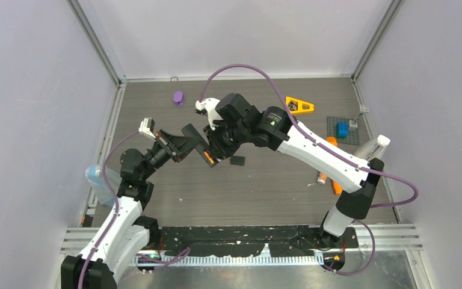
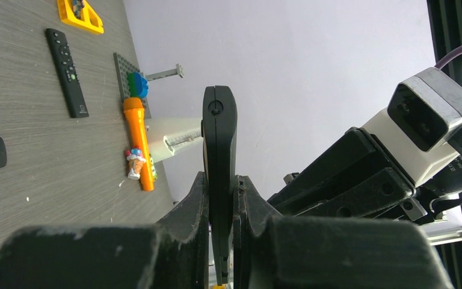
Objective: Load the batteries into the remote control
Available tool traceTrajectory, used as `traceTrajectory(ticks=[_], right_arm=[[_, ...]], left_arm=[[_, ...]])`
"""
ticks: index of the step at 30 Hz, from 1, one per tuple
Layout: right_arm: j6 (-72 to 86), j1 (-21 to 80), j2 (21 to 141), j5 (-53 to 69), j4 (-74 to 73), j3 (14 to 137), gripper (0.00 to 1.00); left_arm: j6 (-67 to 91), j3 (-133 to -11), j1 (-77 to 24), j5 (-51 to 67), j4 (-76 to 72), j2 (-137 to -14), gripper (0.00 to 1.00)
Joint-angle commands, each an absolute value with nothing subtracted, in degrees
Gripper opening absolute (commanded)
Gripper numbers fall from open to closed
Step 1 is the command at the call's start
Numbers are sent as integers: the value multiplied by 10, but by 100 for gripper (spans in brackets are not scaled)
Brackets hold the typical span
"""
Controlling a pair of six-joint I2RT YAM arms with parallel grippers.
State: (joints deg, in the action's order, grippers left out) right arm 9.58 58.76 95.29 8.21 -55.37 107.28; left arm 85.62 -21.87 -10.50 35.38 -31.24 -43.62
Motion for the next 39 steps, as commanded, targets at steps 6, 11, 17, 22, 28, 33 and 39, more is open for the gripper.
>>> traceTrajectory(ticks=[6, 11, 17, 22, 28, 33, 39], right_arm=[[120, 591, 957, 67, -545, 1089, 29], [137, 592, 956, 76, -534, 1092, 32], [165, 591, 937, 72, -515, 1086, 44], [215, 582, 879, 64, -444, 1023, 58], [311, 565, 765, 62, -253, 853, 61], [400, 560, 682, 48, -71, 731, 67], [435, 560, 666, 25, -14, 710, 67]], left_arm=[[872, -220, -106, 341, -333, -422, 0], [875, -217, -106, 339, -331, -421, 0], [884, -209, -106, 330, -330, -418, 0], [915, -203, -106, 314, -331, -410, 0], [996, -198, -106, 277, -342, -393, 0], [1046, -206, -106, 253, -338, -383, 0], [1114, -197, -106, 222, -351, -373, 0]])
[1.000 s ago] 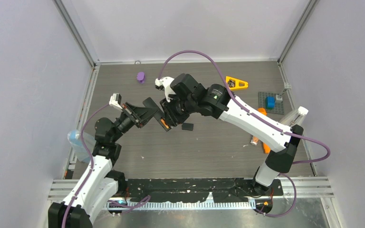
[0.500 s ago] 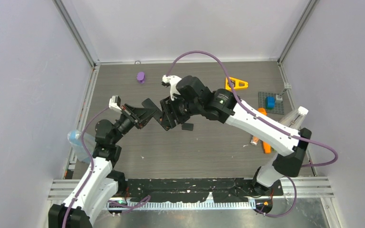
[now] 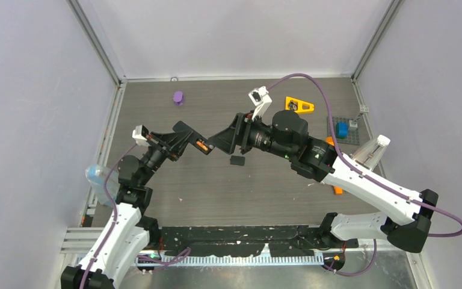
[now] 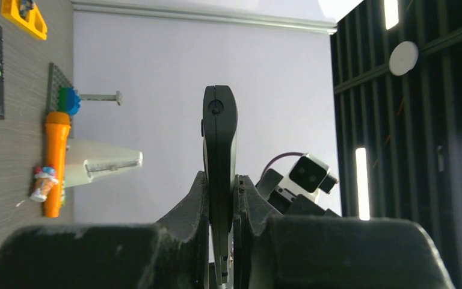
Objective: Load the batteries into the remote control
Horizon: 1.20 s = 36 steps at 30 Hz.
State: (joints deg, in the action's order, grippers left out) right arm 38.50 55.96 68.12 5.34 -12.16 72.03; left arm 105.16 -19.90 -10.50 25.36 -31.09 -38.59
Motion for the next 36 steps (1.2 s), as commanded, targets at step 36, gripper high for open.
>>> traceTrajectory(ticks=[36], right_arm=[[437, 560, 721, 21, -65, 742, 38]], left_arm=[[1134, -204, -106, 196, -369, -376, 0]])
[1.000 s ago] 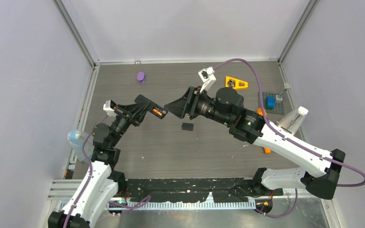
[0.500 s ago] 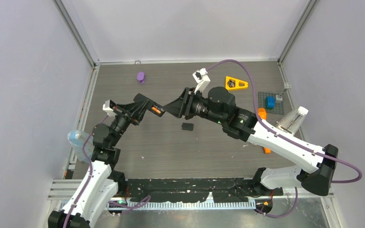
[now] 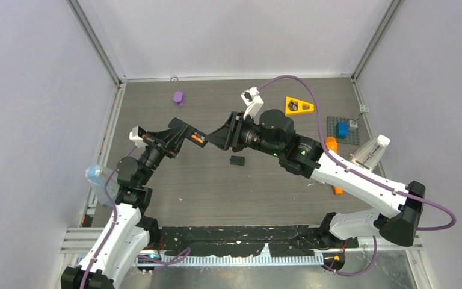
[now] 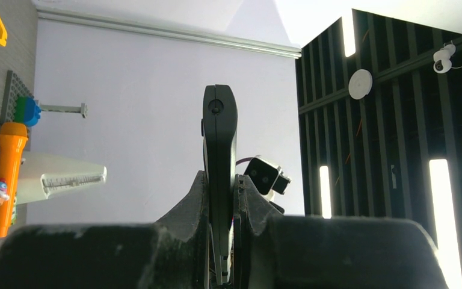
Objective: Load the batteries into the remote control
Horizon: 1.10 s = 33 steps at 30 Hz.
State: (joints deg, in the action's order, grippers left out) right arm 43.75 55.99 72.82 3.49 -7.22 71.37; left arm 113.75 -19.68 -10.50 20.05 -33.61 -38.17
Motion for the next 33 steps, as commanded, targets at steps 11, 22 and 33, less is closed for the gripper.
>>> traceTrajectory(ticks=[11, 22, 33], right_arm=[[446, 560, 710, 30, -52, 736, 50], [450, 560, 729, 29, -63, 741, 45], [454, 560, 742, 18, -85, 746, 43]], left_arm=[[1129, -206, -107, 198, -367, -376, 0], [1125, -207, -107, 202, -360, -371, 0], [1125, -210, -107, 205, -361, -370, 0]])
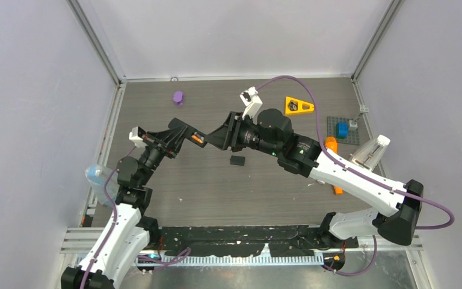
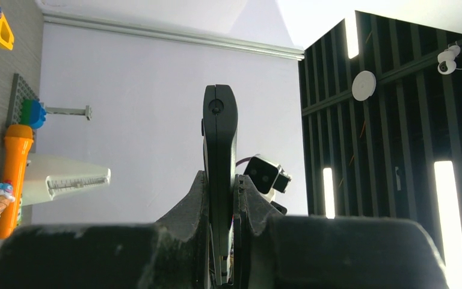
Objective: Load the batteries into the remote control
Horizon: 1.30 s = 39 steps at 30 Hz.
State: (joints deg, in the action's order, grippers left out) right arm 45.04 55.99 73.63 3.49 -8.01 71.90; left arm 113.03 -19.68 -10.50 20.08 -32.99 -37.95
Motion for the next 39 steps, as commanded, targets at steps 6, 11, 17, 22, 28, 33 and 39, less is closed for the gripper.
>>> traceTrajectory(ticks=[6, 11, 17, 22, 28, 33, 39], right_arm=[[458, 559, 745, 5, -100, 753, 43], [463, 557, 745, 2, -109, 756, 43], [461, 556, 751, -23, -129, 764, 43], [449, 556, 766, -27, -160, 780, 43], [436, 557, 782, -36, -203, 805, 40], [423, 557, 785, -46, -242, 831, 38], [423, 553, 746, -42, -219, 816, 48]], left_arm=[[1122, -213, -107, 207, -361, -368, 0], [1118, -214, -106, 209, -355, -364, 0], [1115, -219, -107, 215, -355, -366, 0], [1108, -224, -106, 219, -355, -368, 0], [1094, -229, -106, 220, -355, -371, 0], [1058, -240, -106, 215, -342, -371, 0], [983, -257, -105, 213, -322, -373, 0]])
